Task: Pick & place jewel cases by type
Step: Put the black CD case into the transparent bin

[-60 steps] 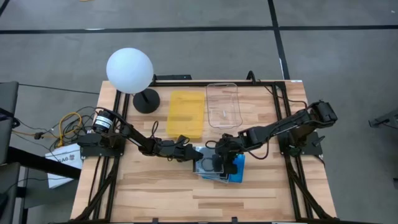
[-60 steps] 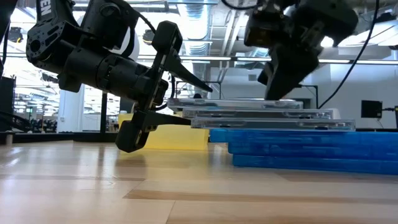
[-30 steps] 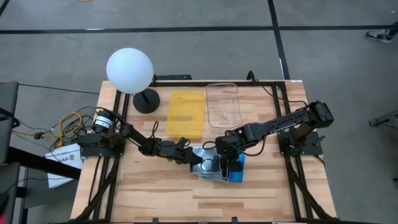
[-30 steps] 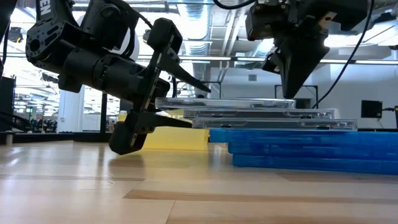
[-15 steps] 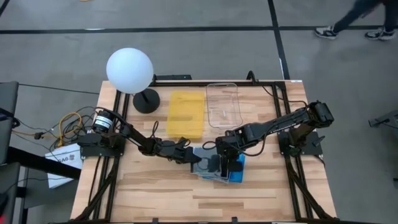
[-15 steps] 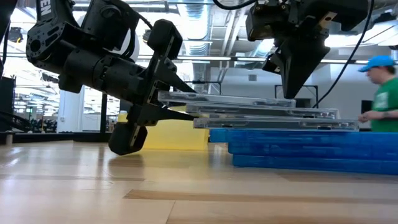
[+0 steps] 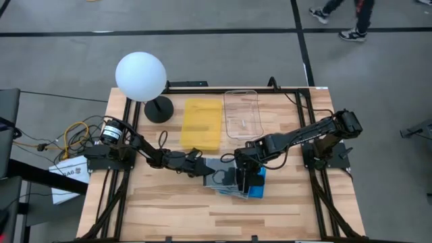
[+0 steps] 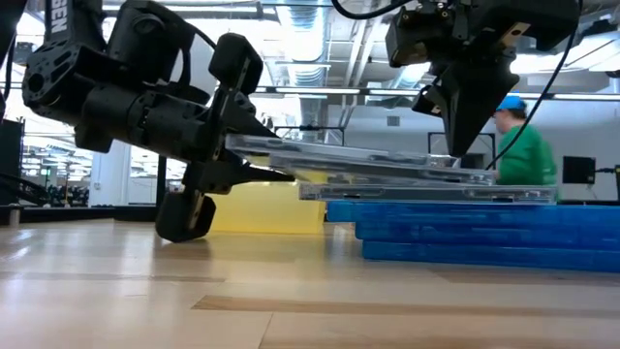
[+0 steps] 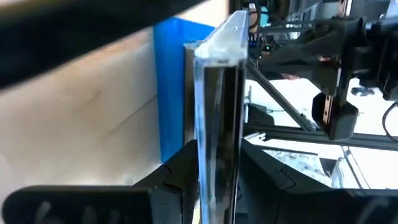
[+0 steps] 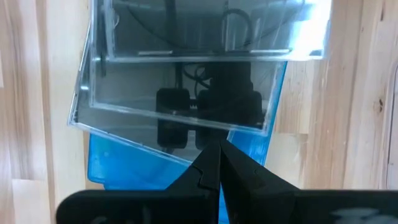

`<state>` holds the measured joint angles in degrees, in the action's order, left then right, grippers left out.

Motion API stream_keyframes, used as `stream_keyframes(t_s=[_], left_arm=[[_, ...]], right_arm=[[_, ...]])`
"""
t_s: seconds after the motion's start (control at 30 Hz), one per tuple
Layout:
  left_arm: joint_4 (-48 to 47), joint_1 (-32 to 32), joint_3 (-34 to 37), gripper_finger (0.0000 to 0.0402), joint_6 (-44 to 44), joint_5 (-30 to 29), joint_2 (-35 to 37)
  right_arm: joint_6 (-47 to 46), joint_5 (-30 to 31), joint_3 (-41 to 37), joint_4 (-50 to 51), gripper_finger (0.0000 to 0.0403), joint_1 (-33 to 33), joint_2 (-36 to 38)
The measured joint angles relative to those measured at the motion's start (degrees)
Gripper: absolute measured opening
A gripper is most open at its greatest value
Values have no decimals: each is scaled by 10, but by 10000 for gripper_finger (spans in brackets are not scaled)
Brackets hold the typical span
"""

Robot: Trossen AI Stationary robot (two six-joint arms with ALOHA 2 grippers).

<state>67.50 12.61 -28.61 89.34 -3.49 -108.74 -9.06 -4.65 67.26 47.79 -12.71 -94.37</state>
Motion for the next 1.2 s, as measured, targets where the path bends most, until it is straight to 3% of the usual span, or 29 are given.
stream_keyframes(t_s=[0.77, 1.2], left_arm=[[-76, -1, -43, 98, -37, -1, 0], [-76, -2, -43, 203, -34, 1, 0]], right_arm=[[-33, 0, -35, -81, 0, -38, 0], [-36, 0, -35, -87, 0, -38, 0]])
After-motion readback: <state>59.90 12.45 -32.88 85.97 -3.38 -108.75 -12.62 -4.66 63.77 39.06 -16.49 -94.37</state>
